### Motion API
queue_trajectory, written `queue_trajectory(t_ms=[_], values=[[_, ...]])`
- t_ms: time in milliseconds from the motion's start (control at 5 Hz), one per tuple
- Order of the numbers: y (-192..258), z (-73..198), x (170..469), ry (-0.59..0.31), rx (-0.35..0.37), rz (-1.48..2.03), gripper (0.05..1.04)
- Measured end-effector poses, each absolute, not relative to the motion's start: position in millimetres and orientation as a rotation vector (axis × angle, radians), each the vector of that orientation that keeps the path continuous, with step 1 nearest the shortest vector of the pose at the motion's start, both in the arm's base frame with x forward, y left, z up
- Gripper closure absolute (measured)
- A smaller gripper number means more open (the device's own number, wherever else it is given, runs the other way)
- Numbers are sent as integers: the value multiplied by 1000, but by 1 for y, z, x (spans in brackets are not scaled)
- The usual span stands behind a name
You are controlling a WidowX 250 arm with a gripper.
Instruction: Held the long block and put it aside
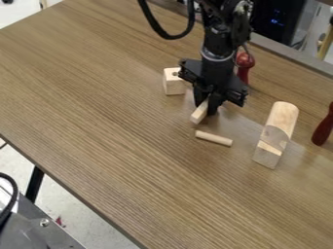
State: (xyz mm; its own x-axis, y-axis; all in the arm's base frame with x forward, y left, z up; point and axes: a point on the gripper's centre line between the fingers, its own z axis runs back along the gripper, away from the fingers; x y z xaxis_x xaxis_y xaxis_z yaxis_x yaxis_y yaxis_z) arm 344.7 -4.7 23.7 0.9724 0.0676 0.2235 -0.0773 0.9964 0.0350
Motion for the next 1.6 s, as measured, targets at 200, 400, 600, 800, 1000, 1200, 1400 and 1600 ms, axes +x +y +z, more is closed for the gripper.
queue_trajectory(t_ms=[200, 400, 600, 800, 1000, 1200, 1400, 1600], values=[[8, 33, 342, -221, 14, 116, 897], [23, 56, 341, -270, -25, 162, 897], [34, 72, 335, -291, -94, 201, 898], [53, 88, 330, -322, -155, 271, 899], [72, 87, 335, -328, -135, 334, 899], [86, 71, 338, -296, -90, 367, 902], [97, 50, 337, -274, -22, 367, 902], [105, 34, 331, -258, 39, 368, 902]])
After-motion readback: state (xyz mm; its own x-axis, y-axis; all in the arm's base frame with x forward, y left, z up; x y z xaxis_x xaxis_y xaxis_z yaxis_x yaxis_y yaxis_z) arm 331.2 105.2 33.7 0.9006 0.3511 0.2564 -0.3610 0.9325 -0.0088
